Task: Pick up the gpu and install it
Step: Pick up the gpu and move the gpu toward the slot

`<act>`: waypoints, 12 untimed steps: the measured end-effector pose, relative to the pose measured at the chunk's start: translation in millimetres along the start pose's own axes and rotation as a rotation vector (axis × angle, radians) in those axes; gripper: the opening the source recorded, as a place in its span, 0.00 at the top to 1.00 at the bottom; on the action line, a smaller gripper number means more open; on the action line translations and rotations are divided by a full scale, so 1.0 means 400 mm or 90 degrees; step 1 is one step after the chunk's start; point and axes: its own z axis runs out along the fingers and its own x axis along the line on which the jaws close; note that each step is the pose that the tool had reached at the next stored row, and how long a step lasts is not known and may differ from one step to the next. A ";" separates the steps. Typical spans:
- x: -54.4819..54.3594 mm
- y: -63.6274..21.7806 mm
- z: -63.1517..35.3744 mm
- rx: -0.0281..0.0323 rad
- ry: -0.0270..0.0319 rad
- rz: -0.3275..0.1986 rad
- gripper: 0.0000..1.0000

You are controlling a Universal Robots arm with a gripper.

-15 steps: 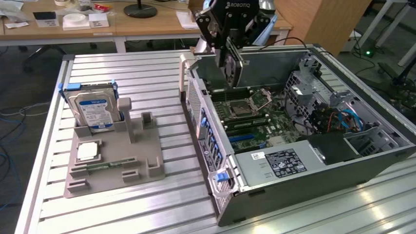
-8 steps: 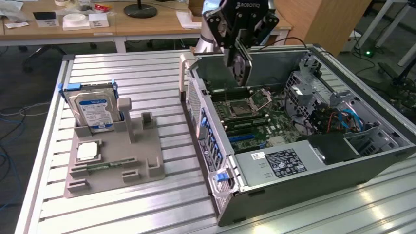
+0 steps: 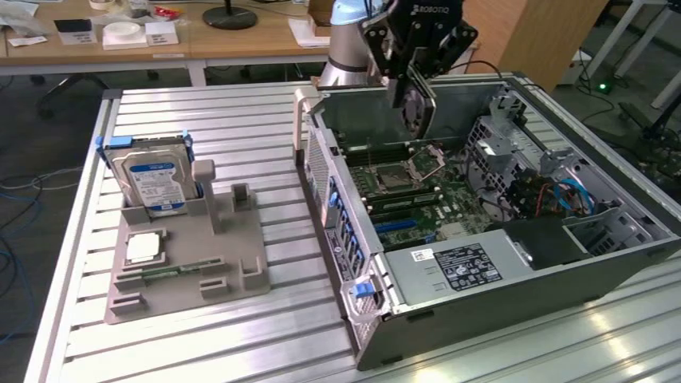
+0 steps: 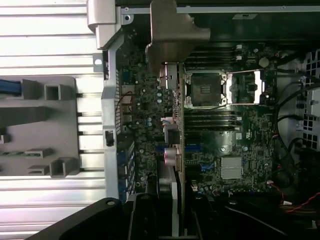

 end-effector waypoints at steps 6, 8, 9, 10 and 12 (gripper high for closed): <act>-0.061 0.002 0.001 0.0000 0.0000 0.000 0.72; -0.081 0.003 0.001 0.0000 0.0000 0.000 0.72; -0.092 0.004 0.002 0.0000 0.0000 0.000 0.72; -0.103 0.004 0.002 0.0000 0.0000 0.000 0.72; -0.123 0.005 0.002 0.0000 0.0000 0.000 0.72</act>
